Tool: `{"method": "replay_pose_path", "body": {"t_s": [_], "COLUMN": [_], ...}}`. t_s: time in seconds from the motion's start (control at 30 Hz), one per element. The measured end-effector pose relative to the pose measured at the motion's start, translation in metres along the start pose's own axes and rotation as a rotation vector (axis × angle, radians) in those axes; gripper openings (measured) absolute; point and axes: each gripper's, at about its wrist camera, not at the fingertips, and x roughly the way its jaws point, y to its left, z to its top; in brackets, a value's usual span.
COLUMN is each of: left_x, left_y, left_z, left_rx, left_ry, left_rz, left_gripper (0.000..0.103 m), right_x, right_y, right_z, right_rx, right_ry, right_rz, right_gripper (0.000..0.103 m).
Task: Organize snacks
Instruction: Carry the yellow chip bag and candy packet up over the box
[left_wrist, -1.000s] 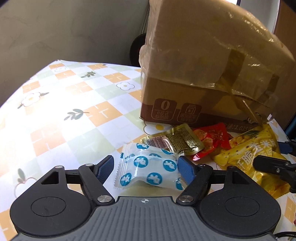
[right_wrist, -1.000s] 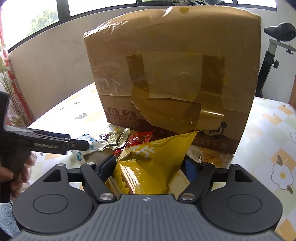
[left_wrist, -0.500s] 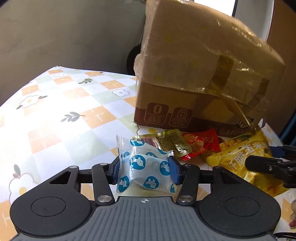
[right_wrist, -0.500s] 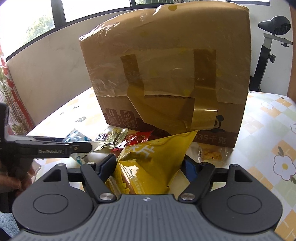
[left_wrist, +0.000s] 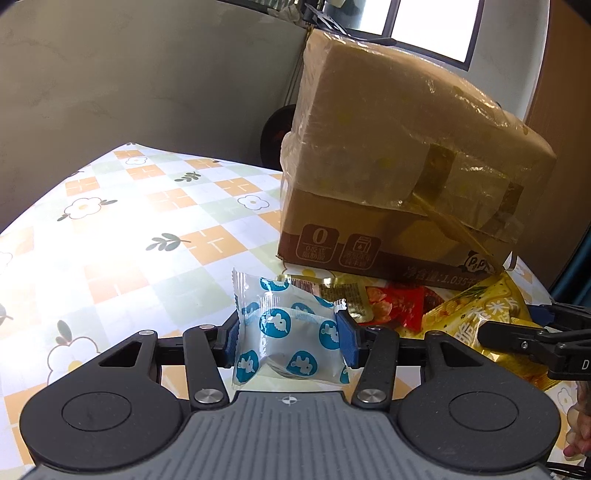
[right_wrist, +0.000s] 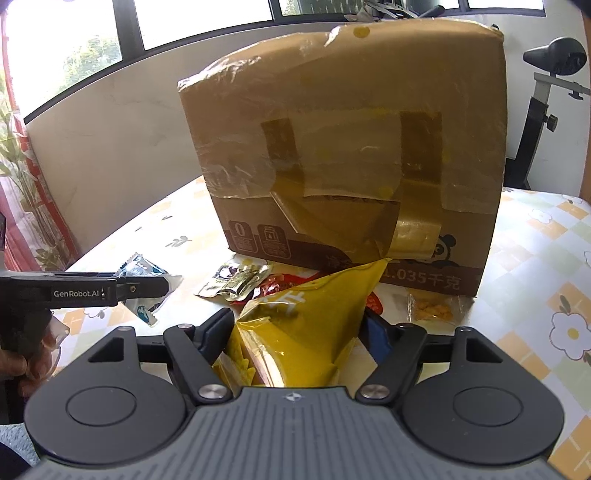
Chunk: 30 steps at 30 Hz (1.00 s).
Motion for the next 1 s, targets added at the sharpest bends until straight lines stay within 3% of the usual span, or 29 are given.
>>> {"method": "replay_pose_path", "body": {"t_s": [0.47,0.73,1.0], "left_x": [-0.033,-0.039,-0.05], "left_y": [-0.008,-0.009,-0.01], "left_z": [0.026,0.031,0.045], "left_rx": [0.015,0.012,0.023], "left_ry": [-0.1,-0.118,-0.173], "left_rz": [-0.03,-0.034,-0.046], "left_gripper": [0.054,0.054,0.054], "right_x": [-0.031,-0.034,-0.051], "right_y": [0.009,0.021,0.03], "right_z": [0.018,0.023,0.041], "right_rx": [-0.011,-0.037,-0.078], "right_ry": [-0.083,-0.095,-0.172], "right_rz": [0.045,0.075,0.09], "right_gripper": [0.071,0.071,0.071]}}
